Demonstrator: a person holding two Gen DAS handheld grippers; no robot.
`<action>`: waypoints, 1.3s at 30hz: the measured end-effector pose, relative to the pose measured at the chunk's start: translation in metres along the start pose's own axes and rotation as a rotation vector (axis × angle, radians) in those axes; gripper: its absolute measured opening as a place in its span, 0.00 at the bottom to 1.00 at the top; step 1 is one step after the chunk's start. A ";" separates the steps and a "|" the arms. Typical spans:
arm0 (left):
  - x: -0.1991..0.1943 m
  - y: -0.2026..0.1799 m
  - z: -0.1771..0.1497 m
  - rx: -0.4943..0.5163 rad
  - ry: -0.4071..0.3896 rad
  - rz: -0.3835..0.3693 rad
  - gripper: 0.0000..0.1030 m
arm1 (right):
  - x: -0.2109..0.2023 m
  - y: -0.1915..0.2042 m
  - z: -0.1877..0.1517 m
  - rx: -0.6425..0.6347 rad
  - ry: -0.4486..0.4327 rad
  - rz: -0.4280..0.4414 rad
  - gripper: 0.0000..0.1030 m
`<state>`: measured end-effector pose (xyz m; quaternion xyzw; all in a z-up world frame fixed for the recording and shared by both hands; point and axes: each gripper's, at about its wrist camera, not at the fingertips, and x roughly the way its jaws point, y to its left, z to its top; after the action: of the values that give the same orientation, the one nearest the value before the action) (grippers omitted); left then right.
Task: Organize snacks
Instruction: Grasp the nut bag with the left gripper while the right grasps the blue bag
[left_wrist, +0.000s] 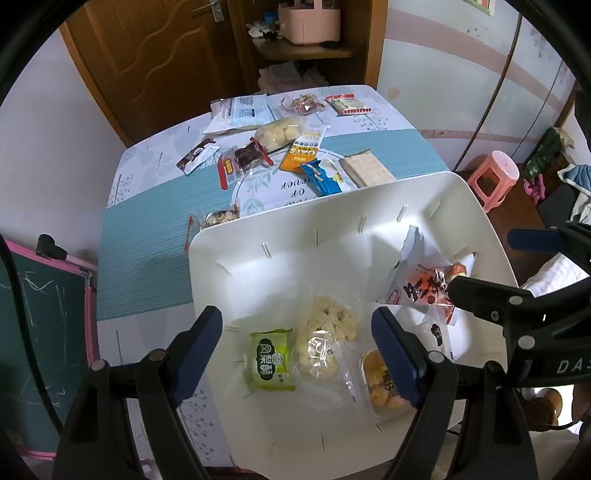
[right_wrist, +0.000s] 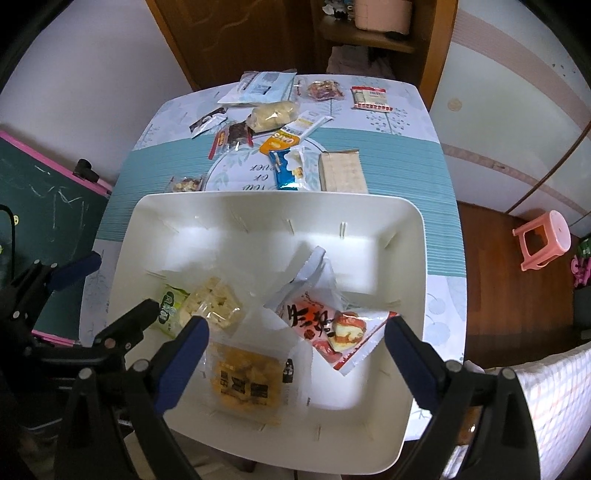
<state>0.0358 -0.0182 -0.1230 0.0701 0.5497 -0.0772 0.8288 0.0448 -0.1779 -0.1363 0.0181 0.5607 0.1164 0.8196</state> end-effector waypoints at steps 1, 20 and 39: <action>0.000 0.000 0.000 -0.001 -0.004 0.000 0.80 | 0.000 0.000 0.000 0.000 0.000 0.007 0.94; -0.002 0.090 0.061 -0.199 -0.049 0.010 0.80 | -0.013 -0.012 0.057 0.003 -0.076 0.000 0.94; 0.162 0.160 0.112 -0.415 0.279 -0.172 0.80 | 0.125 0.015 0.174 -0.075 0.112 0.022 0.81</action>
<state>0.2317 0.1071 -0.2241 -0.1385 0.6665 -0.0228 0.7322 0.2459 -0.1189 -0.1842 -0.0131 0.6007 0.1472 0.7857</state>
